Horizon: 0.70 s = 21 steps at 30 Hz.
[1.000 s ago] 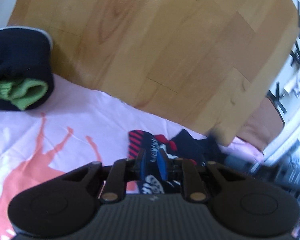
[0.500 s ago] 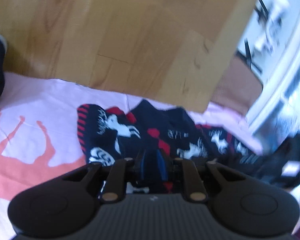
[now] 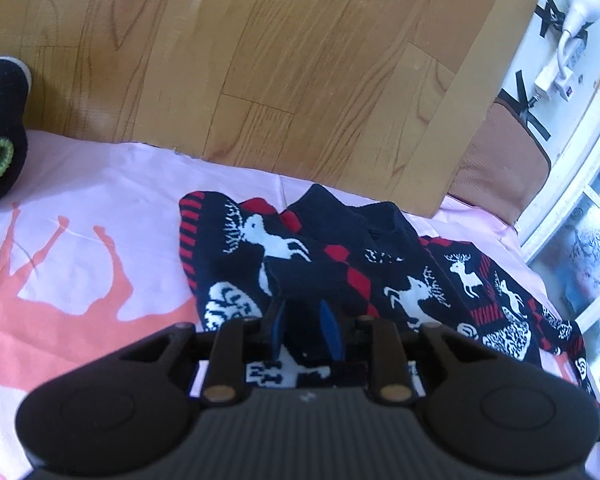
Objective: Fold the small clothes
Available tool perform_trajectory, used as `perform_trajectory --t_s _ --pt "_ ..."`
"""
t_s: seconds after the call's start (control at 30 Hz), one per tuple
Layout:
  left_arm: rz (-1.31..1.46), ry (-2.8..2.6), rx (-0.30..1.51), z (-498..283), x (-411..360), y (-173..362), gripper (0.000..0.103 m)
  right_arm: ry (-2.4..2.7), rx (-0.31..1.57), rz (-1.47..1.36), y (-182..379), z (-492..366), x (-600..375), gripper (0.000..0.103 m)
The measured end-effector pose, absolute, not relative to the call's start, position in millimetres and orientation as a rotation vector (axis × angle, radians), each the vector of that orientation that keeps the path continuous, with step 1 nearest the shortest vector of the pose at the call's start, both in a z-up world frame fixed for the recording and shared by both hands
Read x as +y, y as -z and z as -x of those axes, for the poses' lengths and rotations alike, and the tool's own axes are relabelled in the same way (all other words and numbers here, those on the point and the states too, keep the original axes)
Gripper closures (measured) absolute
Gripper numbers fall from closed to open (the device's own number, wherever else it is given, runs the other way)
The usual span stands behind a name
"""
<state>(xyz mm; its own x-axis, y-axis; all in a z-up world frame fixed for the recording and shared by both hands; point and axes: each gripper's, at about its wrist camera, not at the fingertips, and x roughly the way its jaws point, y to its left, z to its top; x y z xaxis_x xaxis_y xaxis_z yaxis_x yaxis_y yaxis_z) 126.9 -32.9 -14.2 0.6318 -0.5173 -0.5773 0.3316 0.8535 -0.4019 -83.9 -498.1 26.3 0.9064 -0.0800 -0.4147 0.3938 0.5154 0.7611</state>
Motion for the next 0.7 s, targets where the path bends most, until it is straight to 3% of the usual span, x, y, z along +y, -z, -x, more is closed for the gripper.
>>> perform_trajectory --t_s 0.03,0.13,0.23,0.27,0.43,0.5,0.53,0.7 --pt "0.277 0.492 0.745 -128 -32 14 0.082 0.298 0.327 -1.080 -19 102 -503 0.059" --pt "0.292 0.490 0.750 -129 -31 15 0.082 0.305 0.308 -1.251 2 134 -502 0.055" --pt "0.295 0.483 0.756 -129 -30 16 0.082 0.354 0.267 -1.382 21 137 -498 0.042" --pt "0.295 0.480 0.758 -130 -31 16 0.082 0.376 0.249 -1.410 23 133 -493 0.046" --pt "0.295 0.475 0.751 -128 -30 16 0.079 0.533 0.110 -1.353 7 111 -508 0.045" --pt "0.296 0.475 0.749 -128 -29 15 0.079 0.643 0.078 -1.232 -2 95 -523 0.075" --pt "0.297 0.474 0.747 -128 -29 14 0.079 0.697 0.102 -1.169 -6 86 -530 0.098" --pt "0.318 0.481 0.731 -128 -24 9 0.079 0.658 0.083 -1.080 -37 67 -544 0.100"
